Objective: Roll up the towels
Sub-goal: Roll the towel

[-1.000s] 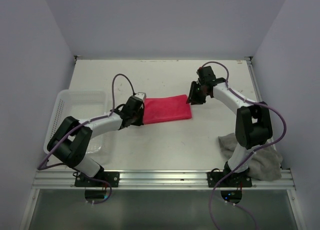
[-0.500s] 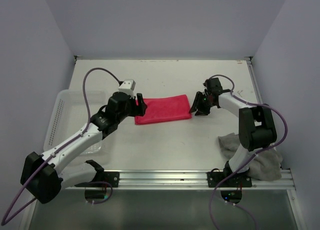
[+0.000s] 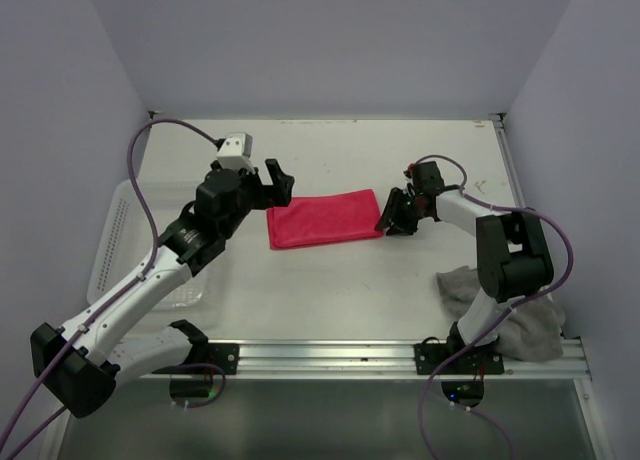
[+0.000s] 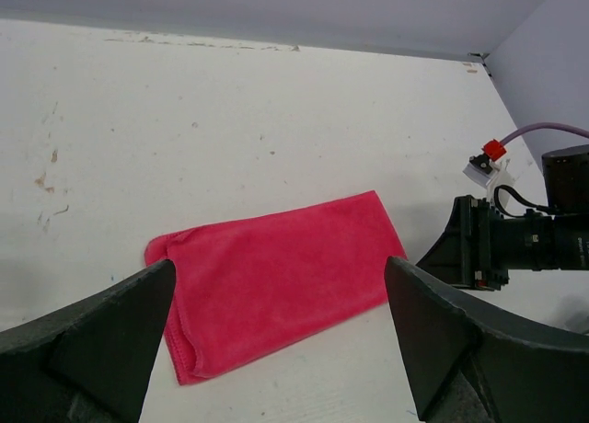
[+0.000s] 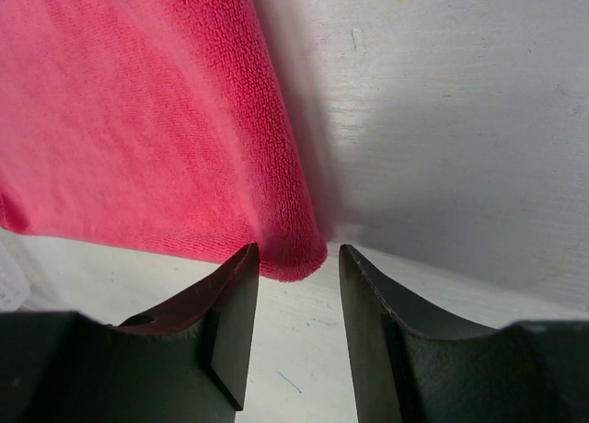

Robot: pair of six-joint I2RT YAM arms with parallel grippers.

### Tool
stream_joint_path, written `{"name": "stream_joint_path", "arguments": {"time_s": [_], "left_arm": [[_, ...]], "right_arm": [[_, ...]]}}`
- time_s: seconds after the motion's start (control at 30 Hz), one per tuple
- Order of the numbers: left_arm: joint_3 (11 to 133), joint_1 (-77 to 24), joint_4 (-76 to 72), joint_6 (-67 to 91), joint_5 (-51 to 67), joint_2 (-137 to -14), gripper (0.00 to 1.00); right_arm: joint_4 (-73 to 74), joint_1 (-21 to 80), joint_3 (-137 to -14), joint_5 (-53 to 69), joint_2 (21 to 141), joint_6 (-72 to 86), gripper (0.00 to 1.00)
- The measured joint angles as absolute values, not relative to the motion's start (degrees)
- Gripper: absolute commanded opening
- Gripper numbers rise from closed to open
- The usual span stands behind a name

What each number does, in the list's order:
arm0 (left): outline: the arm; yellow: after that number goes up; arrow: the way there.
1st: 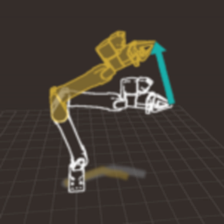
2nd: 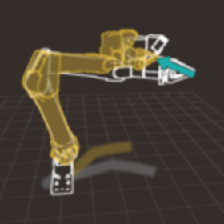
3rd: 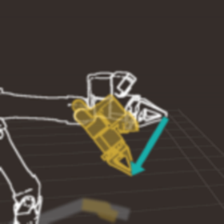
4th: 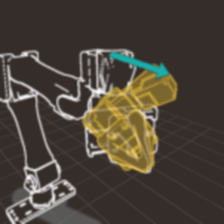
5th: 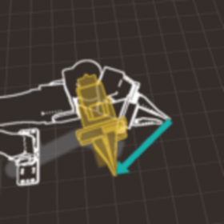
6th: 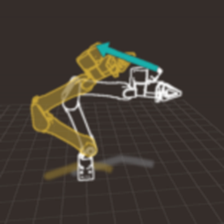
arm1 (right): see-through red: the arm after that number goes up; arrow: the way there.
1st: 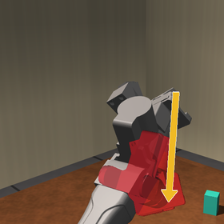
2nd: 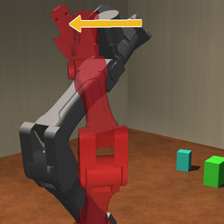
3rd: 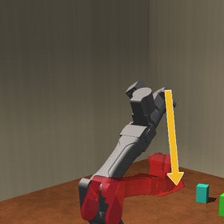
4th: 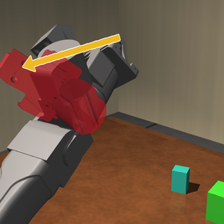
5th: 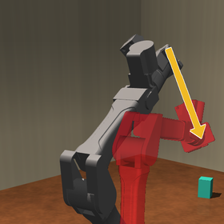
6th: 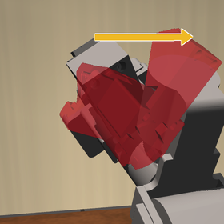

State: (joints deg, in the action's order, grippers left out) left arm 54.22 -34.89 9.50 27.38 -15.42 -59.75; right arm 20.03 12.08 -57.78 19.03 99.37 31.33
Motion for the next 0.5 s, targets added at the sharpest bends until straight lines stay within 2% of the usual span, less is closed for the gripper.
{"name": "stream_joint_path", "arguments": {"time_s": [0.5], "left_arm": [[61.01,-32.99,12.51,24.86,-10.2,-77.62,0.98]], "right_arm": [[14.48,12.56,-54.61,19.62,100.05,33.08,0.37]]}}
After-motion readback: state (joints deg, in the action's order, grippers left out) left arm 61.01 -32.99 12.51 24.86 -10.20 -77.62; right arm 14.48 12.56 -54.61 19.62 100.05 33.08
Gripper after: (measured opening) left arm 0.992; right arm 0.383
